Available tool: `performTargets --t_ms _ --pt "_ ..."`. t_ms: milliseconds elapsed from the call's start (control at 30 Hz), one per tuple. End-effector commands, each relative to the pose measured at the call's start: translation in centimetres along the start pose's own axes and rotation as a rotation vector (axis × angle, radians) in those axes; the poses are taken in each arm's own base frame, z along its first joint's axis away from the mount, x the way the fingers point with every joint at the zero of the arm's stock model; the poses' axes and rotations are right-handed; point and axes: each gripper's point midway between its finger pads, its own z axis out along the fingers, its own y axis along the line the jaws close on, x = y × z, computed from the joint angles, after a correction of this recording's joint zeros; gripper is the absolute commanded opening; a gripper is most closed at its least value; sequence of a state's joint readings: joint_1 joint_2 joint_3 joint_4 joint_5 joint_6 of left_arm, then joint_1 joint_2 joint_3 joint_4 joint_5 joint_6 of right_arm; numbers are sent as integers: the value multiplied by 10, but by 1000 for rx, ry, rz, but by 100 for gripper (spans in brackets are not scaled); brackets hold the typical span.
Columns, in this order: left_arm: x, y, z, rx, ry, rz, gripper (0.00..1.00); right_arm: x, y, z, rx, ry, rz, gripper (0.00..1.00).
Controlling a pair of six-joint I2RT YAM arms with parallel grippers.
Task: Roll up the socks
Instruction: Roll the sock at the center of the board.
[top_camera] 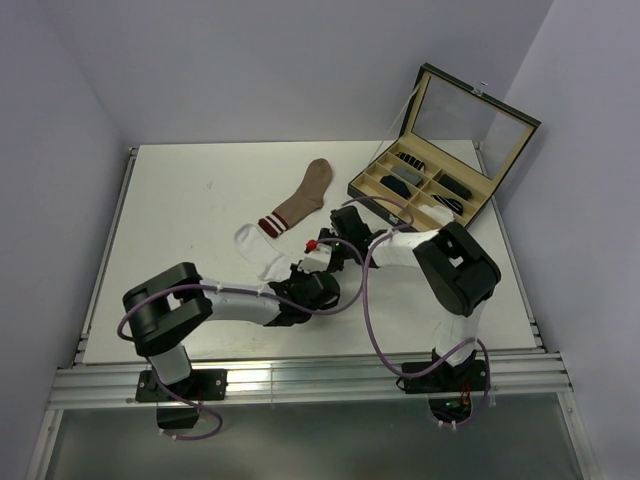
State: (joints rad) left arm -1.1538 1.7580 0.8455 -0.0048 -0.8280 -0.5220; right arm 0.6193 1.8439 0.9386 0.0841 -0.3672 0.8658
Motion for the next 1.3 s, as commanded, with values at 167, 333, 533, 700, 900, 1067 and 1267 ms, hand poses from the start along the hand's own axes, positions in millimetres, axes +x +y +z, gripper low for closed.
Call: performTargets --t_ms 167,333,533,700,900,1067,1267 --pt "-8 -2 -9 278 109 -326 0 -17 25 -26 -91 -102 -46 45" --pt "-15 1 -10 395 160 -471 0 -24 33 -39 -167 -155 -36 54" --pt "-21 8 -10 533 225 -669 0 -22 38 -41 -222 -166 -43 55" --pt "-16 24 -3 564 277 -820 0 -17 33 -32 -237 -140 -30 54" --pt "-7 28 -1 605 330 -934 0 -12 27 -20 -244 -115 -7 54" --pt "4 32 1 621 374 -1016 0 -8 18 -10 -228 -94 9 54" --pt "10 35 3 630 403 -1089 0 -5 11 -1 -211 -76 23 54"
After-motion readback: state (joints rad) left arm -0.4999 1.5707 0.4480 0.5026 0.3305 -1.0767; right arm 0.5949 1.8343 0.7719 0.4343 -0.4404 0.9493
